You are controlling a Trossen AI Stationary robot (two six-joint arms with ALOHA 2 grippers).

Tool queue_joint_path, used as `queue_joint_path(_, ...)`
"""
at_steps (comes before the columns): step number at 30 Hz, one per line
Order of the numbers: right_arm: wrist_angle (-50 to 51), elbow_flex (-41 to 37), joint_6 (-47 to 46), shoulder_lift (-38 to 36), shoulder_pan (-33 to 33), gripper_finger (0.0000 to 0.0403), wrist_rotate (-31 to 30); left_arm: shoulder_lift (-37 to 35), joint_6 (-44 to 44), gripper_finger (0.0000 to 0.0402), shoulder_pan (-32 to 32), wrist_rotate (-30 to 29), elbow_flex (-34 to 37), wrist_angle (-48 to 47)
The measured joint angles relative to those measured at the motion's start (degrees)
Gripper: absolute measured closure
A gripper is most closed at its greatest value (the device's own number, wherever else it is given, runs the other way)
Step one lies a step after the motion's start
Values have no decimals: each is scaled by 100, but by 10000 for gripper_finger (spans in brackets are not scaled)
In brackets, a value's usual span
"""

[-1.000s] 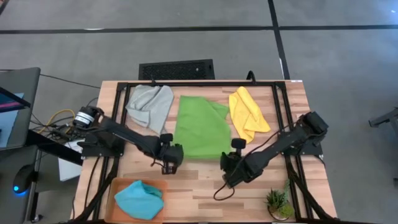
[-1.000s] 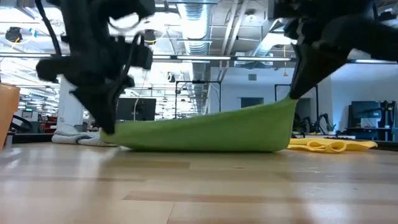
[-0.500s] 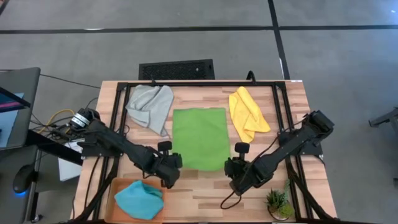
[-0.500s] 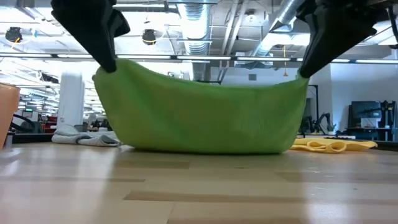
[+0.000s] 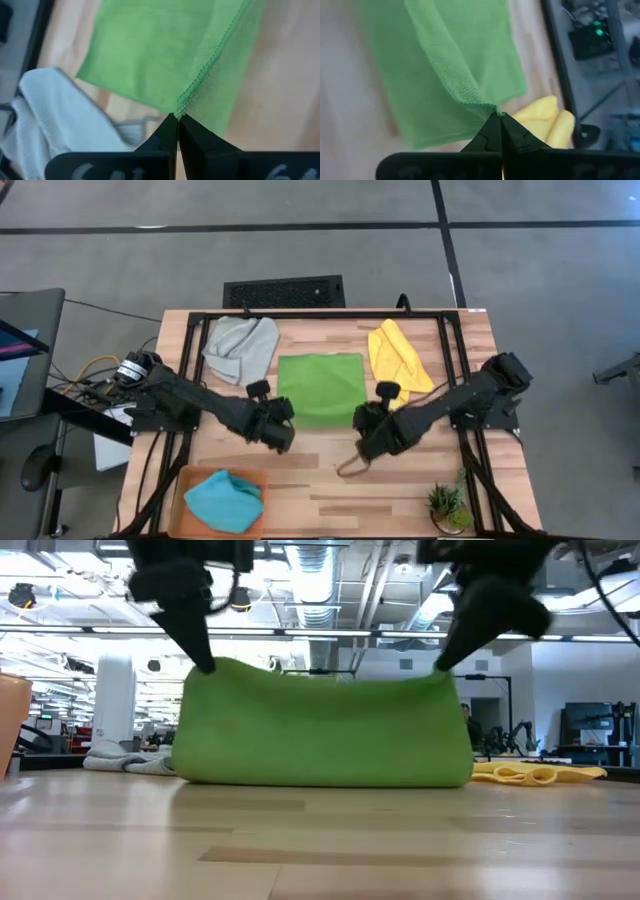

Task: Fold microfiber towels
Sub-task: Fold the green microfiber towel

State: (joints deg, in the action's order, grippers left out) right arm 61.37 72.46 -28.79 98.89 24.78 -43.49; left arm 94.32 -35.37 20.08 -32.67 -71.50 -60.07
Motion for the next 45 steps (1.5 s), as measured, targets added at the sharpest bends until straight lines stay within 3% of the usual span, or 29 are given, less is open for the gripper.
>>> queue_joint_path(10,-340,-449,684,9,-1298,397,-359,48,639,401,-1111,-91,4,84)
queue_joint_path(20,-1681,-888,2135,9,-2263,397,-386,46,1381,401,-2233,-62,175,364)
queue_joint_path(25,-1857,-900,2519,9,-2591,397,-434,46,1880,401,-2675,561,416,942)
queue_joint_path(33,-1851,-900,2541,9,-3014,373,398,46,2205,398,-2917,781,428,1258)
queue_joint_path(38,-1848,-900,2586,9,-3211,345,597,46,2457,369,-2951,661,428,1355)
queue_joint_path(45,-1858,-900,2919,9,-3290,282,607,46,2511,292,-2965,147,428,1351)
